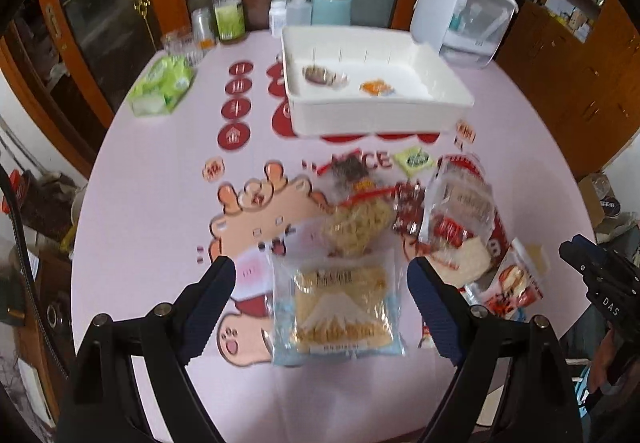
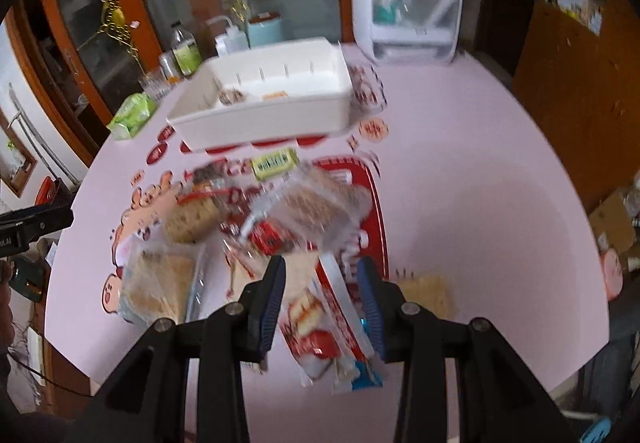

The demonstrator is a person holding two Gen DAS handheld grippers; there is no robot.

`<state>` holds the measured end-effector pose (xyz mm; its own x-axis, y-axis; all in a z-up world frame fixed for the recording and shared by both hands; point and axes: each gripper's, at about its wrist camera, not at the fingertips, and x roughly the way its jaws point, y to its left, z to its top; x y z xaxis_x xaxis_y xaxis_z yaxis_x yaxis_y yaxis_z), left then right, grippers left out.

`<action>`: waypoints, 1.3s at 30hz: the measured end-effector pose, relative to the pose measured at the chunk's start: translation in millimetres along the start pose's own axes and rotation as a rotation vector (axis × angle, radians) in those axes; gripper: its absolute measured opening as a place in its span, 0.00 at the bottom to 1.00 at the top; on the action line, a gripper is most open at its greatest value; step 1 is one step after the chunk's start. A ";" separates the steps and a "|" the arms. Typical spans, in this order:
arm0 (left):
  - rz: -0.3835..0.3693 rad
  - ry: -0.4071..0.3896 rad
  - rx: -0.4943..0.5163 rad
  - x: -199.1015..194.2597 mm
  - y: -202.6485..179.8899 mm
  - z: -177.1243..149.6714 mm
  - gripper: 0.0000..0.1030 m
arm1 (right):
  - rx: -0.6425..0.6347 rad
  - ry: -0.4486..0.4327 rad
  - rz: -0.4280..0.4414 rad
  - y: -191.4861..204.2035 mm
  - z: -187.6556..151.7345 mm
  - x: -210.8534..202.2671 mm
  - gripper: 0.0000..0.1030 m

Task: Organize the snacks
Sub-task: 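Move both grippers back over the snack pile, then grasp the mountain-print bread bag with the left gripper while the right grasps the wafer pack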

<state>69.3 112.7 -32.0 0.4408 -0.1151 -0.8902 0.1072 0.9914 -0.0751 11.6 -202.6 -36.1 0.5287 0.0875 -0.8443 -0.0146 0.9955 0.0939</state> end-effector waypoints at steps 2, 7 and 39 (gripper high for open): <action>0.007 0.013 -0.003 5.0 -2.4 -5.5 0.84 | 0.014 0.023 0.005 -6.9 -7.0 5.7 0.36; 0.014 0.055 -0.039 17.1 -7.5 -19.3 0.84 | 0.000 0.078 -0.002 -17.5 -21.9 21.4 0.36; 0.197 0.279 -0.200 135.9 -45.7 -47.9 0.85 | -0.250 0.201 0.210 -6.4 -24.6 67.4 0.41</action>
<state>81.6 54.7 -171.1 0.1737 0.0723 -0.9821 -0.1427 0.9886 0.0476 26.5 -202.1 -106.5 0.3158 0.2713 -0.9092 -0.3246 0.9313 0.1652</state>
